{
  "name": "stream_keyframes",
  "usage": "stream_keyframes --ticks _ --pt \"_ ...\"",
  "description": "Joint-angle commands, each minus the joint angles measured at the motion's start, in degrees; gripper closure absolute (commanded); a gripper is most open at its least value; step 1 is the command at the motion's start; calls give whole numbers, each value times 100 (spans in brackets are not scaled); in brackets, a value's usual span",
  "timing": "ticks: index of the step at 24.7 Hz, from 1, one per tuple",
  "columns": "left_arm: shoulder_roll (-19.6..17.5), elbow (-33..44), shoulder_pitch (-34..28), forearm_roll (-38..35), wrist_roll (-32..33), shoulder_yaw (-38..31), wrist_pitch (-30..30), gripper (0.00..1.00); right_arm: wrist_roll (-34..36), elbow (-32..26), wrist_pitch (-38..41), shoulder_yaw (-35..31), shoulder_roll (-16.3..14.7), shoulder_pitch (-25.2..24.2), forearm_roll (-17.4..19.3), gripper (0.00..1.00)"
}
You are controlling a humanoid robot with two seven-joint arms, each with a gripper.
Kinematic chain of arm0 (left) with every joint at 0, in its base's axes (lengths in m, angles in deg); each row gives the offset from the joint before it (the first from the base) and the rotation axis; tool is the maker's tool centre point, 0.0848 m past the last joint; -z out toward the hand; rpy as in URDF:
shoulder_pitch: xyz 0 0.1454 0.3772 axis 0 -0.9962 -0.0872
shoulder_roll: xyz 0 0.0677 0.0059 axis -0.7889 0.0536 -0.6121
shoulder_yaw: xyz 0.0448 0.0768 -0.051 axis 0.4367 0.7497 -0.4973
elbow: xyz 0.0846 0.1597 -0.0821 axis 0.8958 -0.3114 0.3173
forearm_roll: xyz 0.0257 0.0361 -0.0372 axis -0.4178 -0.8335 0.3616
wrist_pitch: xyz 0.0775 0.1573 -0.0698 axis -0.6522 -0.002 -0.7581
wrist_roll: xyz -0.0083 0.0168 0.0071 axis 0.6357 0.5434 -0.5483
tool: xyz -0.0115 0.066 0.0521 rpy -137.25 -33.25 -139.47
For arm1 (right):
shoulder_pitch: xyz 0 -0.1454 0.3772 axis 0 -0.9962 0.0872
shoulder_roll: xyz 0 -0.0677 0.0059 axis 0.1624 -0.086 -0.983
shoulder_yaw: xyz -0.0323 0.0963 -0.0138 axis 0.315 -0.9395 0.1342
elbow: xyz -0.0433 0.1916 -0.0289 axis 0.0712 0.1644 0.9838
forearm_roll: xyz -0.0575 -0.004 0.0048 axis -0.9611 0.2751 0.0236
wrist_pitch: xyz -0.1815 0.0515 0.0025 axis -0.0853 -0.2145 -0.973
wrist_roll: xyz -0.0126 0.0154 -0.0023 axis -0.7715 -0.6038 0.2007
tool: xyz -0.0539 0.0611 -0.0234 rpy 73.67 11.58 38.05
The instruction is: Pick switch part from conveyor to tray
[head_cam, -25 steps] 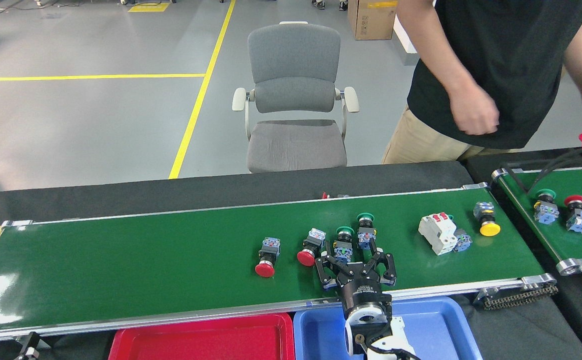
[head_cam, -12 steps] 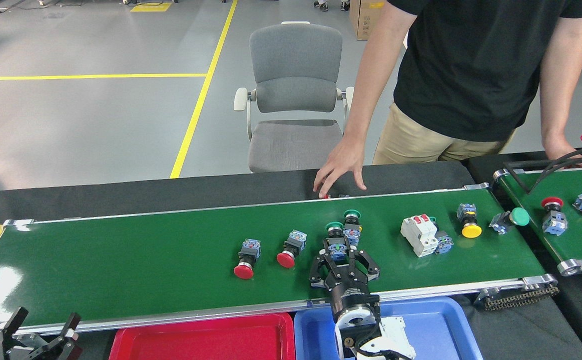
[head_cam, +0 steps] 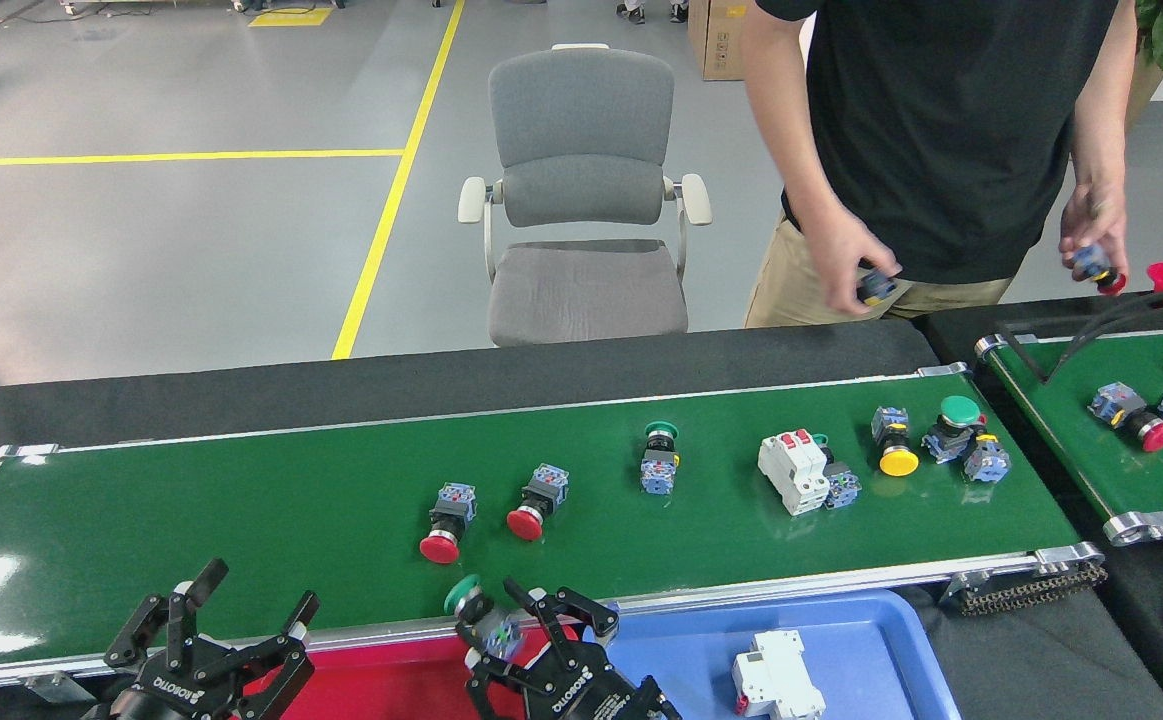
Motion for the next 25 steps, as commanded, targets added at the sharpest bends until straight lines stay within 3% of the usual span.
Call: stream_keyframes --ticks 1,5,8,10,12,18,25 --pt "19 17 55 -67 -7 6 39 0 62 -91 123 -154 40 40 33 1" --pt "230 -98 90 -243 19 59 153 0 71 -99 -70 -1235 119 -259 42 1" --pt "520 -221 213 -489 274 59 171 0 89 -152 -1265 -1762 295 -681 33 1" --pt "722 -291 336 -638 388 68 171 0 89 -143 -2047 -1798 260 -690 33 1" --pt "837 -388 451 -858 388 112 180 0 89 -143 -2346 -1806 233 -690 33 1" --pt "924 -1020 1013 -1166 388 173 285 0 27 -38 -2443 -1807 251 -470 16 1" --pt "854 -1812 1558 -1166 388 121 478 2 10 560 -2443 -1789 312 83 -2 1"
